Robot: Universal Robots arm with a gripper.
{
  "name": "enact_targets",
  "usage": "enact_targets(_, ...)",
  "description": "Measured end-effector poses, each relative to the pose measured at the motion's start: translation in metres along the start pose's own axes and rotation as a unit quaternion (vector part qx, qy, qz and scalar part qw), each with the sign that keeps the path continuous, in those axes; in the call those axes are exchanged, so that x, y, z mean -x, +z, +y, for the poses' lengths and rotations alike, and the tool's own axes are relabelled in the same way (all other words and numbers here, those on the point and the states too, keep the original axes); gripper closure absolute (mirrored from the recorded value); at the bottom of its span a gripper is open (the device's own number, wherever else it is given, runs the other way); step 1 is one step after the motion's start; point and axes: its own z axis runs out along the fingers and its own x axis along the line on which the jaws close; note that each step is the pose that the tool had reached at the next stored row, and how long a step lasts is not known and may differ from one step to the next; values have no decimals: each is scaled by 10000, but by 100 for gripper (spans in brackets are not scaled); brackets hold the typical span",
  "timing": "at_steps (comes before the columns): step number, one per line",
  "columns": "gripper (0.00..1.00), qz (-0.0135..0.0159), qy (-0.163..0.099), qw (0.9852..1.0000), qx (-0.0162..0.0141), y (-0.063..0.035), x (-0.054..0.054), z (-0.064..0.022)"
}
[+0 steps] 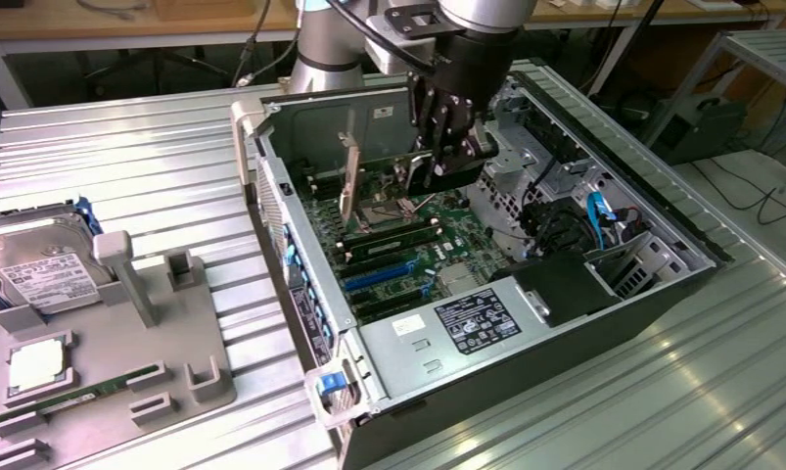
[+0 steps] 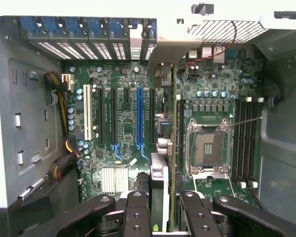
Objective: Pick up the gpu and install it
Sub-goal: 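Insert the gpu into the slot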
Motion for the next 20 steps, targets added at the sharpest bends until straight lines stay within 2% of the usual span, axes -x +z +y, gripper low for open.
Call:
enact_targets(10, 72, -1, -39, 10000, 2, 169, 2, 8)
enact_targets(20, 72, -3, -43, 10000, 3, 233, -14, 21)
